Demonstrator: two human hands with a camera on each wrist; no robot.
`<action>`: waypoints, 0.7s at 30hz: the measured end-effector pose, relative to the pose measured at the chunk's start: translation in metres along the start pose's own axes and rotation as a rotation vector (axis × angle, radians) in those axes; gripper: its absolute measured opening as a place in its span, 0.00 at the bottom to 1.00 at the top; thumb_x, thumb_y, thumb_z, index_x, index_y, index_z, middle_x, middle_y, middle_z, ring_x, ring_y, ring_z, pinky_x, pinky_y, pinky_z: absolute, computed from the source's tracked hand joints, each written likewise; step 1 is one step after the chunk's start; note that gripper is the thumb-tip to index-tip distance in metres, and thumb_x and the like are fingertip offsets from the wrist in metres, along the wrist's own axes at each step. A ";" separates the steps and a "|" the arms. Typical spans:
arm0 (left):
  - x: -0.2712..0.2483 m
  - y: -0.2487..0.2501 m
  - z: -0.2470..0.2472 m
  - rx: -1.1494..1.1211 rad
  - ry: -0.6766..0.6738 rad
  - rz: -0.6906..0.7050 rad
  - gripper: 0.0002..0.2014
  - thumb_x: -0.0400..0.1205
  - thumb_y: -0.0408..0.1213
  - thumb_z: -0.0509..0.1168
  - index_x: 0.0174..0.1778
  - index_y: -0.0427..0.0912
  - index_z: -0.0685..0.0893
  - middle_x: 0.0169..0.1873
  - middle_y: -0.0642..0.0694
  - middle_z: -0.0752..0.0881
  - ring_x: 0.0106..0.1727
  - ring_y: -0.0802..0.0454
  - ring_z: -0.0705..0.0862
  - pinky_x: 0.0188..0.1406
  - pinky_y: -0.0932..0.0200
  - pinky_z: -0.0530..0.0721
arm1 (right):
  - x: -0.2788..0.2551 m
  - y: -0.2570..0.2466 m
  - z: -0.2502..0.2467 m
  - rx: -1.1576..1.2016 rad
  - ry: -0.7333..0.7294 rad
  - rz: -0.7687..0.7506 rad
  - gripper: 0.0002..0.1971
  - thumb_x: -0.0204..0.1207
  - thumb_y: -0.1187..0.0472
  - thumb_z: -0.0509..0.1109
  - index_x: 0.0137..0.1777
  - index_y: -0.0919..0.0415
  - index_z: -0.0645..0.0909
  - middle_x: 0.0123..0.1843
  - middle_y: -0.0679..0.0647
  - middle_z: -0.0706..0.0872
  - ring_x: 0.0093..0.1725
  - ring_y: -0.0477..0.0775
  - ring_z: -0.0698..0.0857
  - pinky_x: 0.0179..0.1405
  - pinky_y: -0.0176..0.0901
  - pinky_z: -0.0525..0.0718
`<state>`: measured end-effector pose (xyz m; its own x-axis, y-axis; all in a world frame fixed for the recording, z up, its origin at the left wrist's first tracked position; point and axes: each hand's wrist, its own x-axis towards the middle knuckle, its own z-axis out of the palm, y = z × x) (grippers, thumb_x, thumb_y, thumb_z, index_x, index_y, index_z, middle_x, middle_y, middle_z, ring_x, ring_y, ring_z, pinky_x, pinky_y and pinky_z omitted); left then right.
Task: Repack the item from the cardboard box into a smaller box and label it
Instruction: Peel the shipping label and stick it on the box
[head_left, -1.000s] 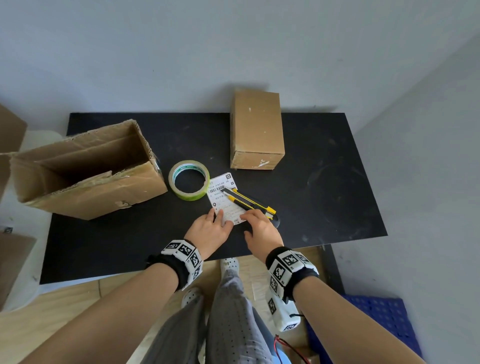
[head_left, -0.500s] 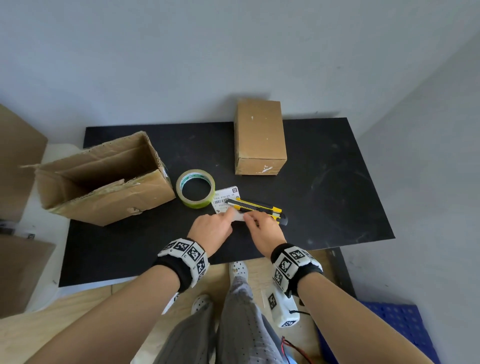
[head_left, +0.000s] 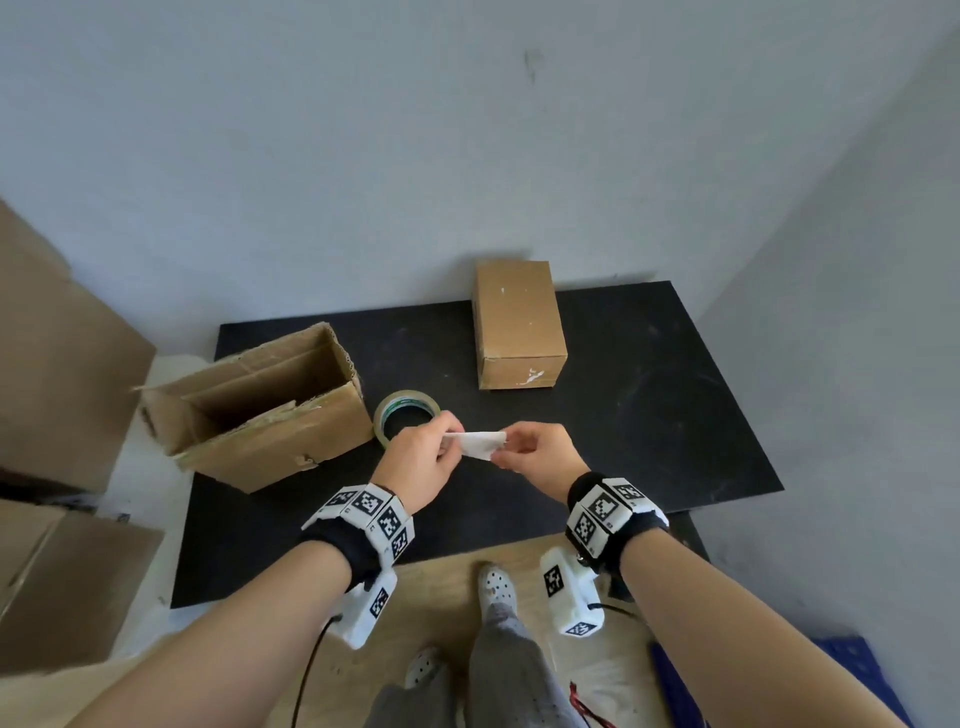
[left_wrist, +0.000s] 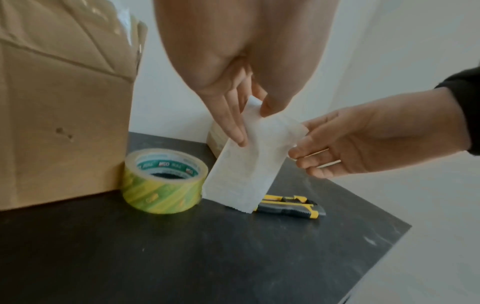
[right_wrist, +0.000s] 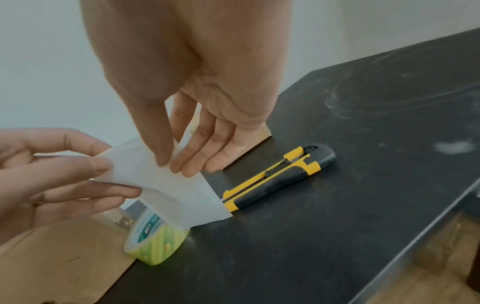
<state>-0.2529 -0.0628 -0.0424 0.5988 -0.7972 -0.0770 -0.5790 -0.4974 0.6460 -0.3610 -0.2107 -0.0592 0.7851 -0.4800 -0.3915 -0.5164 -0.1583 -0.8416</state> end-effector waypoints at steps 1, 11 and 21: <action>0.000 0.002 -0.004 -0.011 0.011 0.011 0.05 0.82 0.36 0.63 0.53 0.43 0.80 0.40 0.46 0.86 0.41 0.54 0.86 0.43 0.56 0.86 | -0.002 -0.004 -0.001 0.001 0.000 0.009 0.09 0.71 0.70 0.74 0.44 0.56 0.82 0.36 0.51 0.87 0.39 0.49 0.85 0.45 0.40 0.83; -0.001 0.015 -0.036 -0.126 0.097 0.094 0.11 0.76 0.25 0.67 0.49 0.42 0.89 0.52 0.47 0.89 0.57 0.53 0.86 0.59 0.59 0.84 | -0.030 -0.045 -0.022 0.543 0.035 0.130 0.12 0.77 0.63 0.68 0.56 0.69 0.86 0.48 0.62 0.91 0.46 0.60 0.90 0.52 0.47 0.88; 0.009 0.025 -0.040 -0.312 0.053 -0.038 0.20 0.77 0.25 0.65 0.61 0.50 0.79 0.66 0.50 0.81 0.62 0.55 0.83 0.58 0.52 0.85 | -0.028 -0.051 -0.016 0.580 0.149 -0.003 0.09 0.71 0.76 0.73 0.48 0.64 0.85 0.52 0.58 0.88 0.49 0.53 0.89 0.45 0.39 0.89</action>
<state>-0.2399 -0.0685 0.0034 0.6499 -0.7567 -0.0710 -0.3629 -0.3911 0.8458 -0.3619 -0.2033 0.0005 0.7081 -0.6025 -0.3681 -0.2106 0.3174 -0.9246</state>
